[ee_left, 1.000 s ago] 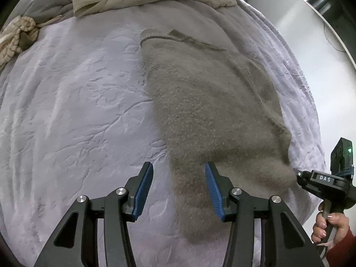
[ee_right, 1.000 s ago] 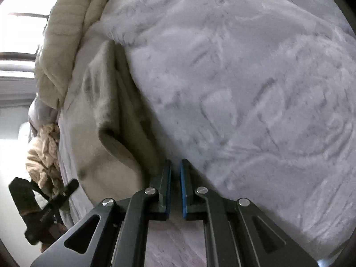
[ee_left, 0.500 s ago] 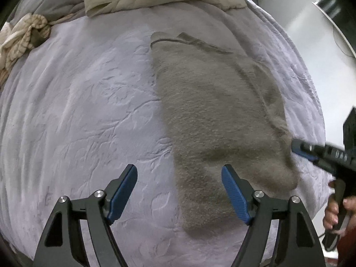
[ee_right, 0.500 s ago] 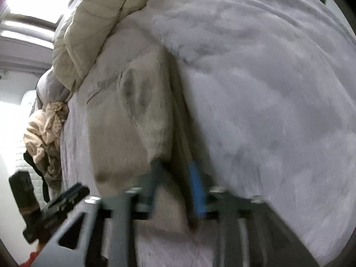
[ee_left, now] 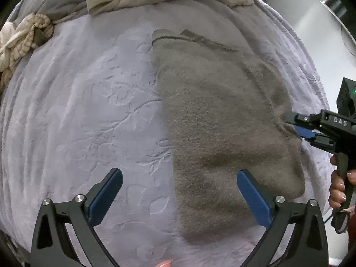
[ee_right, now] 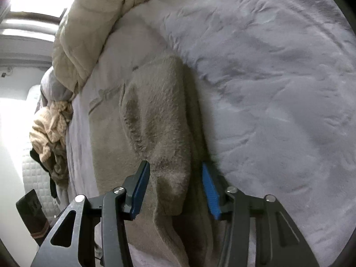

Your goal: Fold small clothes

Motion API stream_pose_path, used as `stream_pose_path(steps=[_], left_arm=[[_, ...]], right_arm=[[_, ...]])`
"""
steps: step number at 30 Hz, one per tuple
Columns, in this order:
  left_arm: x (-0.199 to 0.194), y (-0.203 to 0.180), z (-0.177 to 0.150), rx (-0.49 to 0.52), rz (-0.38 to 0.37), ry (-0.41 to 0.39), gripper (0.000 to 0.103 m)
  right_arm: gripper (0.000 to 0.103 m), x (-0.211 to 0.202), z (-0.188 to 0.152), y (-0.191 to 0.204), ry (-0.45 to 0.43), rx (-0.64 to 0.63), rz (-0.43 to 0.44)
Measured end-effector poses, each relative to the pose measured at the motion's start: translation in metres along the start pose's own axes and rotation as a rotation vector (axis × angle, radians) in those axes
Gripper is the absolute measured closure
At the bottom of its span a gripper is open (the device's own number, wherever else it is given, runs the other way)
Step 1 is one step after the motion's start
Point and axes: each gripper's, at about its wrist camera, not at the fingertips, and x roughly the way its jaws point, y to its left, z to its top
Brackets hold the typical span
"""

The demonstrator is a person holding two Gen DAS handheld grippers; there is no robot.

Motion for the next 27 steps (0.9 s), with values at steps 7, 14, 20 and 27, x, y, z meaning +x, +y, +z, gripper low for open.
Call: stream_pose_path(steps=[7,14,20,27], left_arm=[[0.016,0.003,0.002,0.001,0.003,0.048,0.000],[0.021,0.000,0.002,-0.011,0.003,0.060,0.000],[0.025,-0.001,0.003,-0.011,0.003,0.061,0.000],[0.027,-0.006,0.002,-0.002,0.008,0.068,0.000]], right_arm=[[0.085,-0.001,-0.001,0.005,-0.010,-0.106,-0.077],[0.084,-0.009,-0.005,-0.015,-0.007,-0.044,-0.036],[0.060,-0.022,-0.014,-0.030,-0.005,0.023,-0.017],[0.046,-0.024,-0.016,-0.031,-0.014,0.026,0.015]])
